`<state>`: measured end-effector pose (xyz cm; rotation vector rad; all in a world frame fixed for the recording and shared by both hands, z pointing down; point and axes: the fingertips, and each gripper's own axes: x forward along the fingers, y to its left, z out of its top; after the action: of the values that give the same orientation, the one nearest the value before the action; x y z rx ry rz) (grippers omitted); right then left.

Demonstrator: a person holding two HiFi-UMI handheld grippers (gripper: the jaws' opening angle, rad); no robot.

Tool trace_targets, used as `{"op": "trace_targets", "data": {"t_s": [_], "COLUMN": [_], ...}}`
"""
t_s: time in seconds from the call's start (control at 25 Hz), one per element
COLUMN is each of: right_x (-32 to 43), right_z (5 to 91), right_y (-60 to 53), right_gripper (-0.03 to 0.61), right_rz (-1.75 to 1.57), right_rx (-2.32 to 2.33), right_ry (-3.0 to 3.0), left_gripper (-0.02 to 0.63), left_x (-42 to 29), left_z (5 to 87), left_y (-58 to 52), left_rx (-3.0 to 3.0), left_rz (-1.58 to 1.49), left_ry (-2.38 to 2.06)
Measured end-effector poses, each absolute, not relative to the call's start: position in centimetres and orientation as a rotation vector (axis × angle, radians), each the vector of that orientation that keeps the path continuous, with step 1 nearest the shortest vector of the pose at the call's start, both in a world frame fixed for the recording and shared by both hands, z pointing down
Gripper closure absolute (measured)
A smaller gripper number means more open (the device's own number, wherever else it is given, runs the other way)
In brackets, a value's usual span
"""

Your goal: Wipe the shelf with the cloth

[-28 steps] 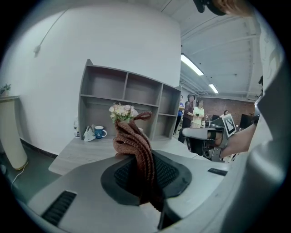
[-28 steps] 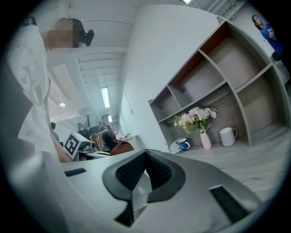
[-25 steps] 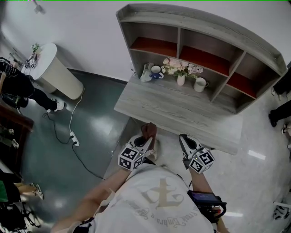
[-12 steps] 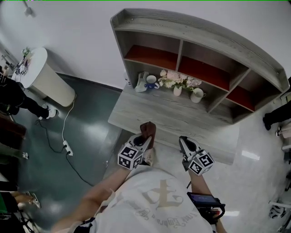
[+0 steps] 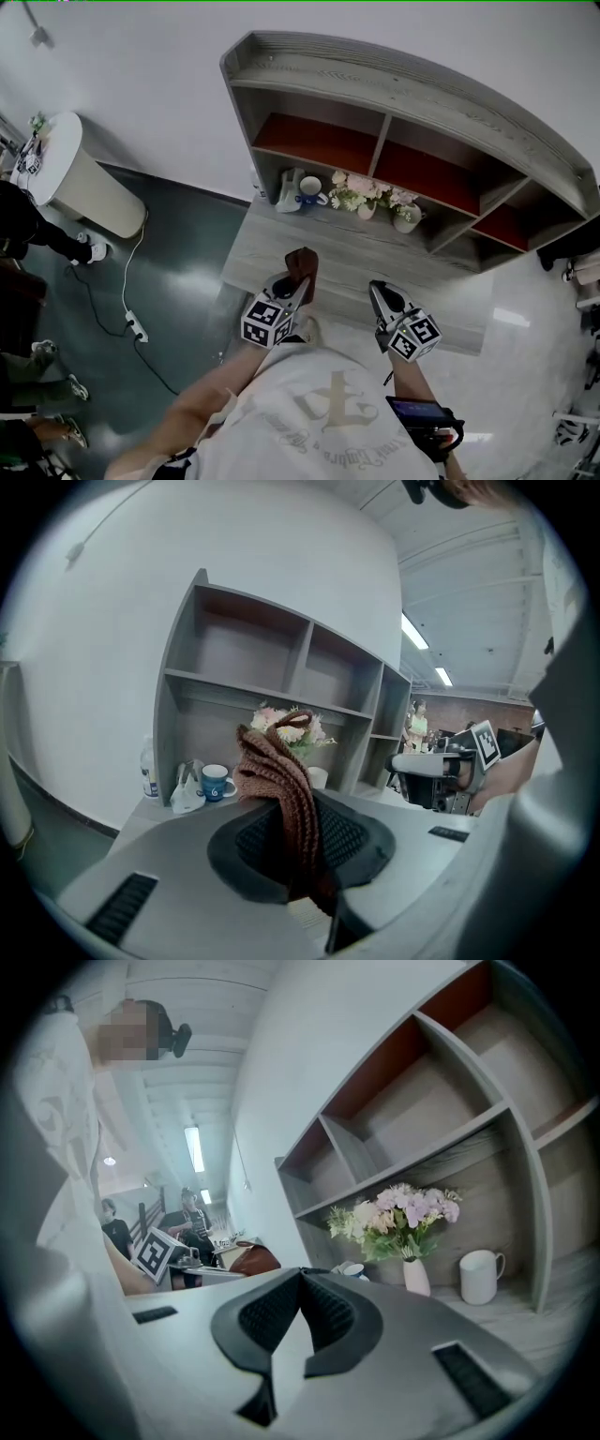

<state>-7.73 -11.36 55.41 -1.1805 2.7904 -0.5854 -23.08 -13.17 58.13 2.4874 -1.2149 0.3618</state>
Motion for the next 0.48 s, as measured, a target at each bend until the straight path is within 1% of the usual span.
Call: {"op": "trace_targets", "data": {"t_s": [0.48], "right_x": [-10.3], "right_z": [54.2], "right_y": [-17.5], "right_gripper": [0.574], "right_rz": [-0.54], "right_rx": [-1.26], "right_ry": [2.783], "left_gripper": [0.546], "left_x": [-27.2], "left_z": [54.1], "left_y": [-22.2], "left_rx": [2.539], "left_rz": [0.299], "left_ry": [-1.268]}}
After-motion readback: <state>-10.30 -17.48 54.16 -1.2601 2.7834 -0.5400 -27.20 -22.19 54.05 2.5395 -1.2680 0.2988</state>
